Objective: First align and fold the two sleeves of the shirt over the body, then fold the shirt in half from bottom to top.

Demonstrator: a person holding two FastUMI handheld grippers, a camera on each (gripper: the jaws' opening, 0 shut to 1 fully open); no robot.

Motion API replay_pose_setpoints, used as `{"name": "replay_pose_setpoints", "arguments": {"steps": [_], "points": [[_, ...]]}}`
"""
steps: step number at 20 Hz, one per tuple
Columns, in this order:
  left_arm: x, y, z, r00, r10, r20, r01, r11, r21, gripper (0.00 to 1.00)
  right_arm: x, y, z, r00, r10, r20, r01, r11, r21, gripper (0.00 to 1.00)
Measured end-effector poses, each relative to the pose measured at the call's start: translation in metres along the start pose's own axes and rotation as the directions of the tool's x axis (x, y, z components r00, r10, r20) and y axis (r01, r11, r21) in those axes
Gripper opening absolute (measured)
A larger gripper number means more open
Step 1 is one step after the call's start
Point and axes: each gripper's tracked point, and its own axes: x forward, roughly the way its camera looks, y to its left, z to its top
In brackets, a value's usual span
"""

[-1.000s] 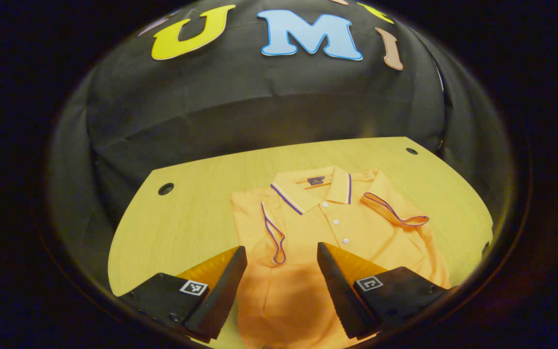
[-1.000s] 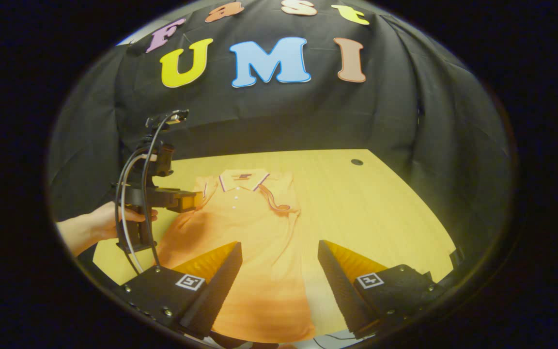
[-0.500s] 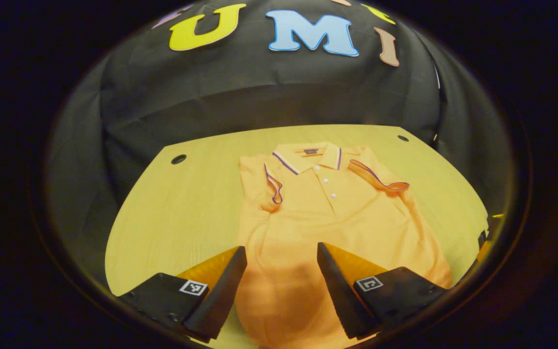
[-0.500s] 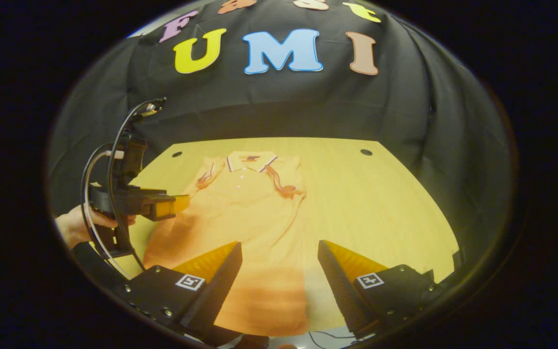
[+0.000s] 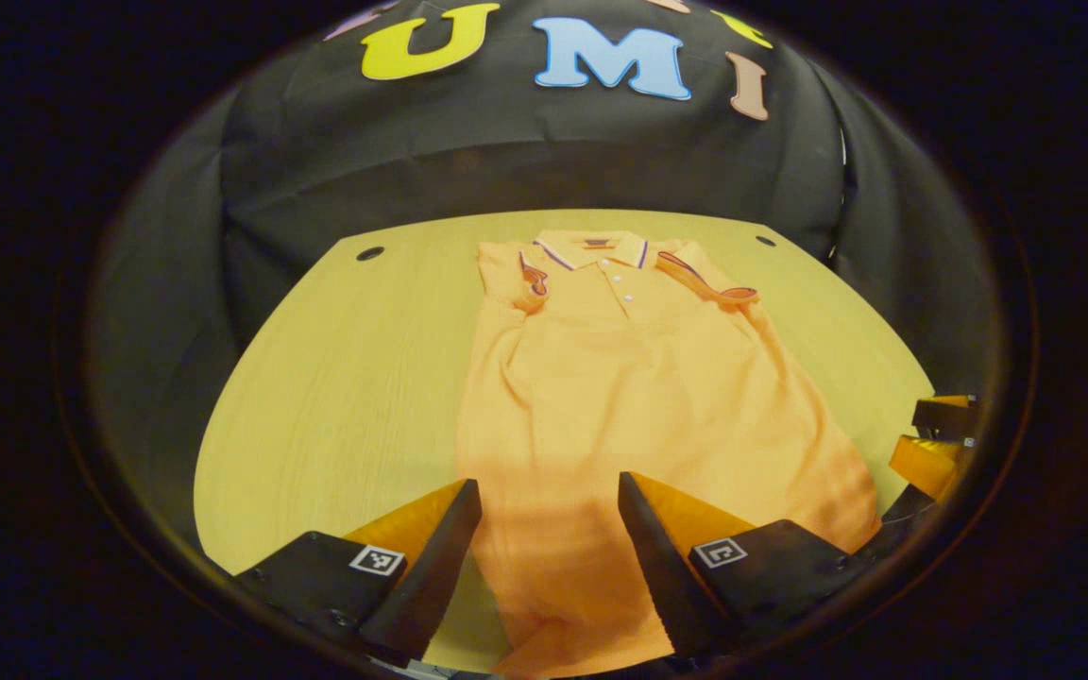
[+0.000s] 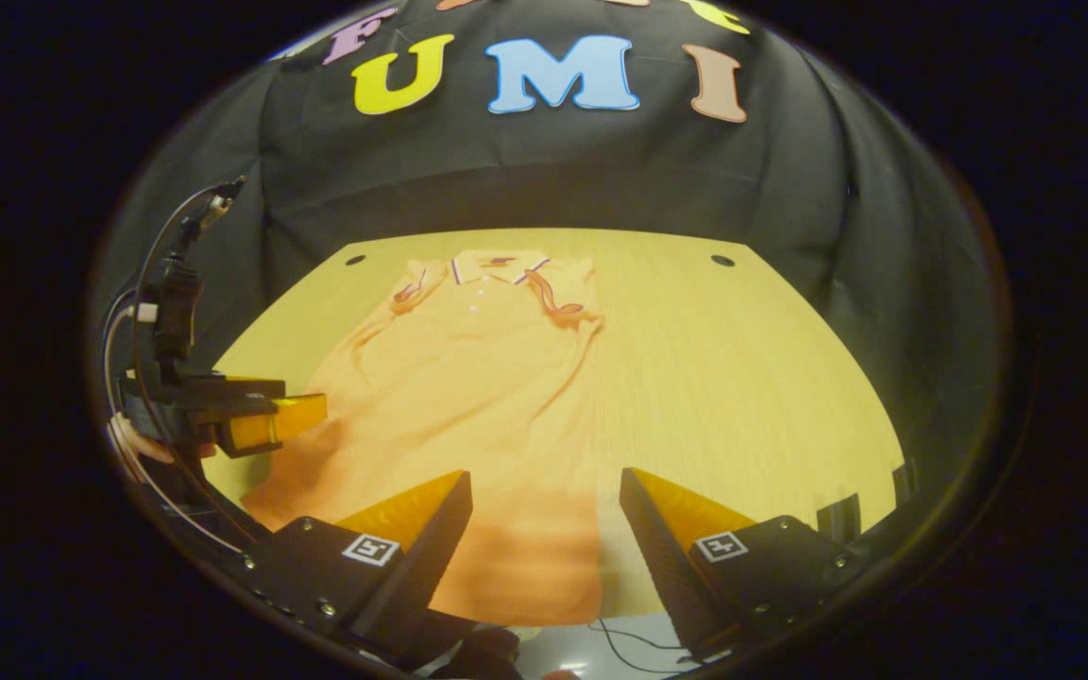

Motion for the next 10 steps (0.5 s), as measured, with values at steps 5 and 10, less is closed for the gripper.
{"name": "replay_pose_setpoints", "arguments": {"steps": [5,10], "points": [[-0.029,-0.005,-0.039,1.0,-0.022,-0.017,0.022,1.0,-0.007,0.95,0.003,-0.003,-0.033,0.999,0.004,-0.052,-0.004,1.0,-0.01,0.98],[-0.055,0.003,-0.073,0.999,-0.023,-0.03,0.023,1.0,-0.005,0.95,0.006,-0.008,-0.063,0.995,-0.013,-0.1,0.012,1.0,-0.005,0.98]]}}
